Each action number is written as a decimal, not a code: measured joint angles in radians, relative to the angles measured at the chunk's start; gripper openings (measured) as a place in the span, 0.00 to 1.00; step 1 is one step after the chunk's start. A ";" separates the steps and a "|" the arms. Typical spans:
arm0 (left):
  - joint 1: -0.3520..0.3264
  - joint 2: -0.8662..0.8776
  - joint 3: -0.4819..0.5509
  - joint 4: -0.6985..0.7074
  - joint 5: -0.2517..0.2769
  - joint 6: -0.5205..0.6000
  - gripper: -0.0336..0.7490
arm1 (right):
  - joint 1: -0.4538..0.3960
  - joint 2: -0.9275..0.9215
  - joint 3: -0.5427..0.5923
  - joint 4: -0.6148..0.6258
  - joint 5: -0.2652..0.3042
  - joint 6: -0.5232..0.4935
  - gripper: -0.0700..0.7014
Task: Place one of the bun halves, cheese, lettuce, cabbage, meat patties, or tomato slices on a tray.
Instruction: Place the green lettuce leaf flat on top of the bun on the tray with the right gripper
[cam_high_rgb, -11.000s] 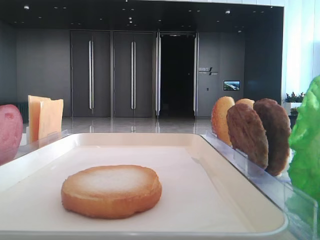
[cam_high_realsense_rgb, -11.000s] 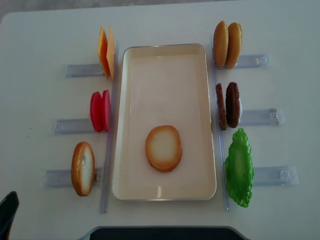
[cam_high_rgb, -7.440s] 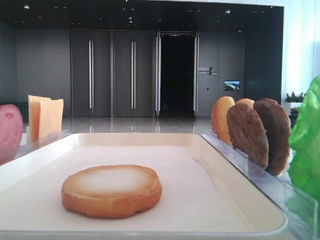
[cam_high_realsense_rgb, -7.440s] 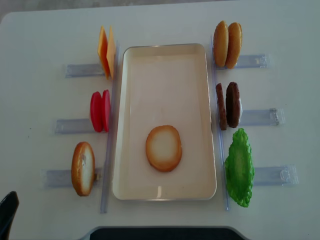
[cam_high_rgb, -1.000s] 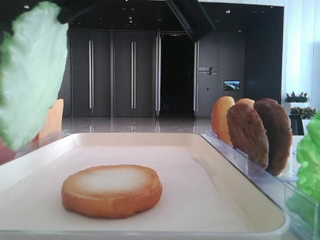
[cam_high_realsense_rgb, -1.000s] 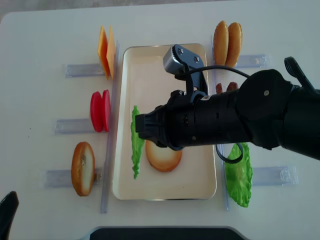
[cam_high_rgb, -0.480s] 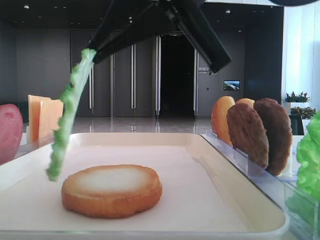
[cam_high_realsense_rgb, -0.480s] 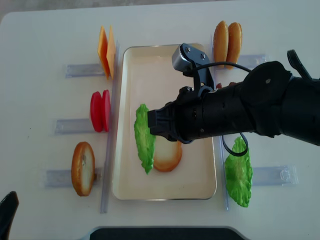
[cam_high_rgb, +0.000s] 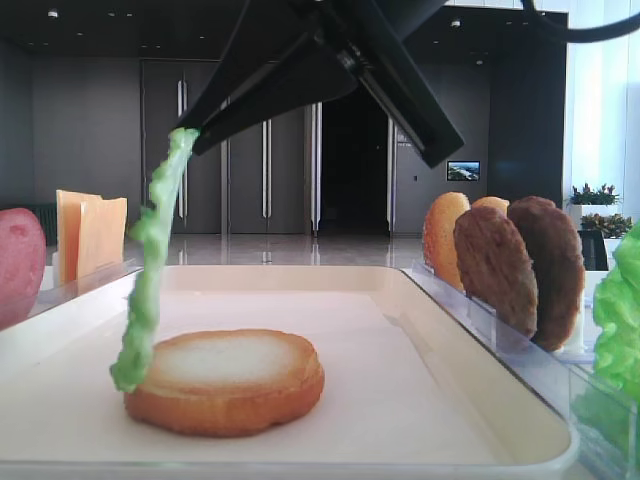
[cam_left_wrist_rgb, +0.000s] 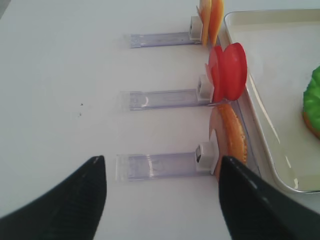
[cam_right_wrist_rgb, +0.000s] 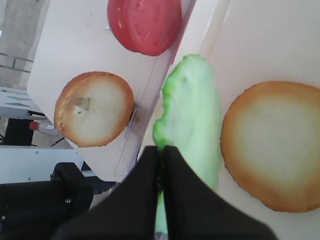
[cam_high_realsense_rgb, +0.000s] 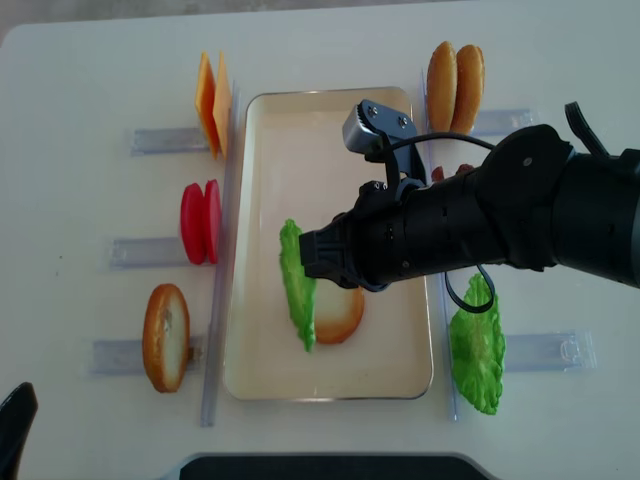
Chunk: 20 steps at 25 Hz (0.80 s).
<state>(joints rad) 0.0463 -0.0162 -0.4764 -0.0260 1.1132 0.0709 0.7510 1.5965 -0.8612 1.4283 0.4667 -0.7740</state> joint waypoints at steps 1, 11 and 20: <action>0.000 0.000 0.000 0.000 0.000 0.000 0.73 | -0.001 0.000 0.000 0.000 0.001 -0.002 0.09; 0.000 0.000 0.000 0.000 0.000 0.000 0.73 | -0.001 0.021 0.001 0.003 0.001 -0.016 0.09; 0.000 0.000 0.000 0.000 0.000 0.000 0.73 | -0.003 0.031 0.001 0.004 0.000 -0.030 0.09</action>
<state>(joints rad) 0.0463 -0.0162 -0.4764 -0.0260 1.1132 0.0709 0.7479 1.6272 -0.8604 1.4322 0.4669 -0.8043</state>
